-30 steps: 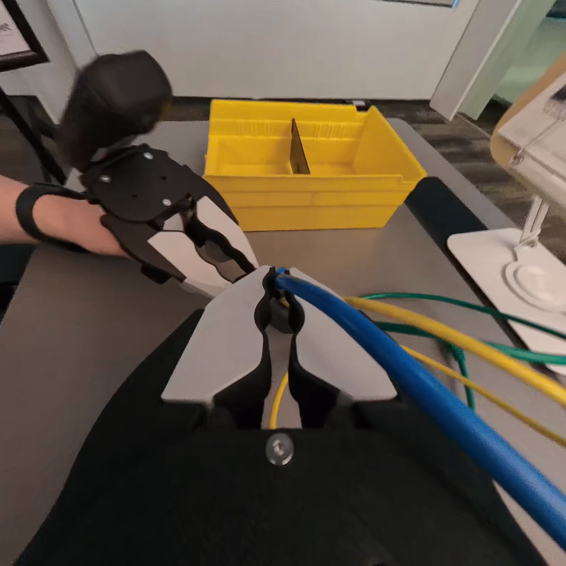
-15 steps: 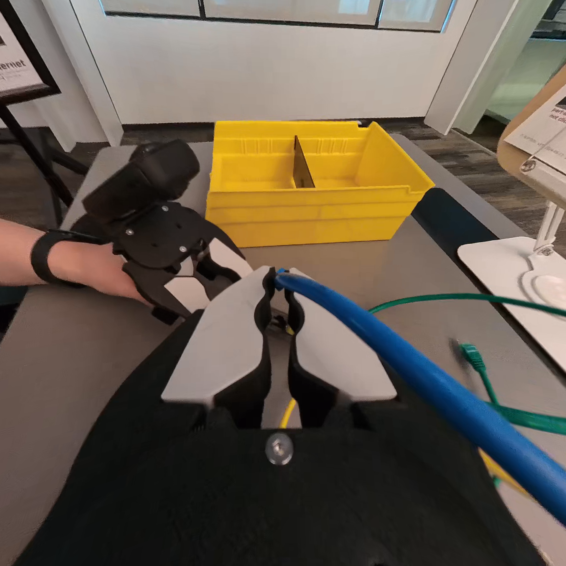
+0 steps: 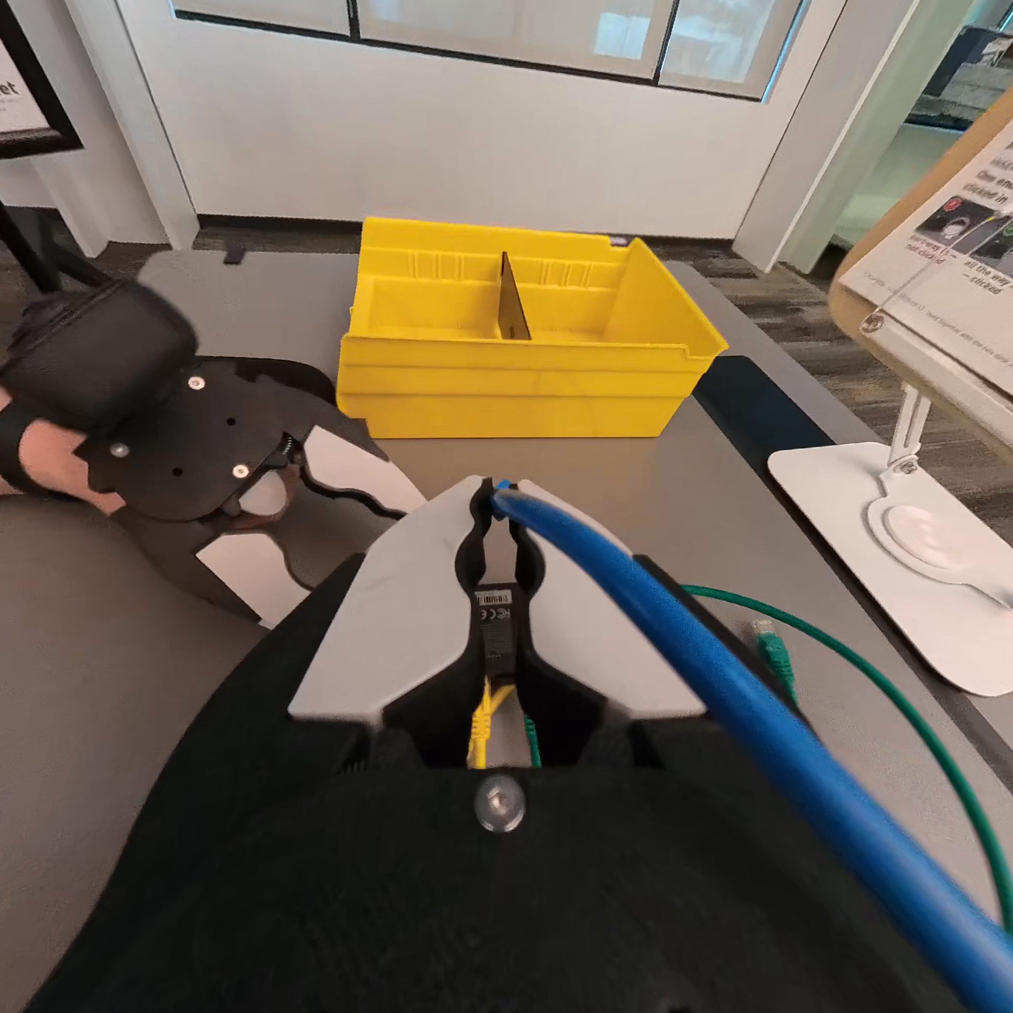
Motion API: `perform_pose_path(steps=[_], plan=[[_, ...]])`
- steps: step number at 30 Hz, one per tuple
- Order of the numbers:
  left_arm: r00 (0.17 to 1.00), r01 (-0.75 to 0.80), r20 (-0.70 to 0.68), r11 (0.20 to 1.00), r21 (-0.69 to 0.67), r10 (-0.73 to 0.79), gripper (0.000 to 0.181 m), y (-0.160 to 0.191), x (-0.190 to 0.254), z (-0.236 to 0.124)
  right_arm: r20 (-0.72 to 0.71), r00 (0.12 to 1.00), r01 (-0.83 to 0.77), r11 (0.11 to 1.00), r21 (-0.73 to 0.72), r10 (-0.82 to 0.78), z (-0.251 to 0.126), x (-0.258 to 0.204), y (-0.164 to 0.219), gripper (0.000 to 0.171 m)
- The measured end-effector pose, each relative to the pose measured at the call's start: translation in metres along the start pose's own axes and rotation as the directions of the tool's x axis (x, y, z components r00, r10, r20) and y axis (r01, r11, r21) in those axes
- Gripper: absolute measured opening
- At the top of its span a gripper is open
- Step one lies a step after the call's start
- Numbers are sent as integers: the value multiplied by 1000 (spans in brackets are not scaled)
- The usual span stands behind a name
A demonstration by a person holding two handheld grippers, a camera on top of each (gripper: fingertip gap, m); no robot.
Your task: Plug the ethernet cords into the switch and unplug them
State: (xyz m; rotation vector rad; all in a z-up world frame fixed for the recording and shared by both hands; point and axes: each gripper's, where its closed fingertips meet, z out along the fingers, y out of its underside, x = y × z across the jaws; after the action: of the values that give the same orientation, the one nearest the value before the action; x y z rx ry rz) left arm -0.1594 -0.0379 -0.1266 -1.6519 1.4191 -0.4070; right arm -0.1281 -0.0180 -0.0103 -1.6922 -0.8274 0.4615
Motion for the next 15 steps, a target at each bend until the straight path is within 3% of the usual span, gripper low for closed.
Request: perform_pose_path(steps=[1, 3, 8, 11, 14, 15], plan=[[999, -42, 31, 999, -8, 42, 71, -1, -1, -1, -4, 1000, -5, 1000, -9, 5, -5, 3, -2, 9], [997, -35, 70, 999, -41, 38, 77, -5, 2, 2, -48, 999, -4, 1000, 8, 4, -18, 15, -10, 6], [974, 203, 125, 971, -126, -188, 102, -7, 3, 22, -86, 996, -10, 998, 60, 15, -40, 26, -25, 7], [933, 360, 50, 917, -171, -357, 87, -1, 15, 34, -98, 995, 20, 999, 39, -16, -44, 24, -27, 6], [929, 365, 43, 896, -252, -367, 78, 11, 15, 41, -99, 994, 50, 999, 2, -49, -42, 21, -25, 6], [932, 356, 32, 898, -261, -360, 66, 10, 14, 41, -98, 994, 55, 998, -6, -56, -42, 20, -24, 6]])
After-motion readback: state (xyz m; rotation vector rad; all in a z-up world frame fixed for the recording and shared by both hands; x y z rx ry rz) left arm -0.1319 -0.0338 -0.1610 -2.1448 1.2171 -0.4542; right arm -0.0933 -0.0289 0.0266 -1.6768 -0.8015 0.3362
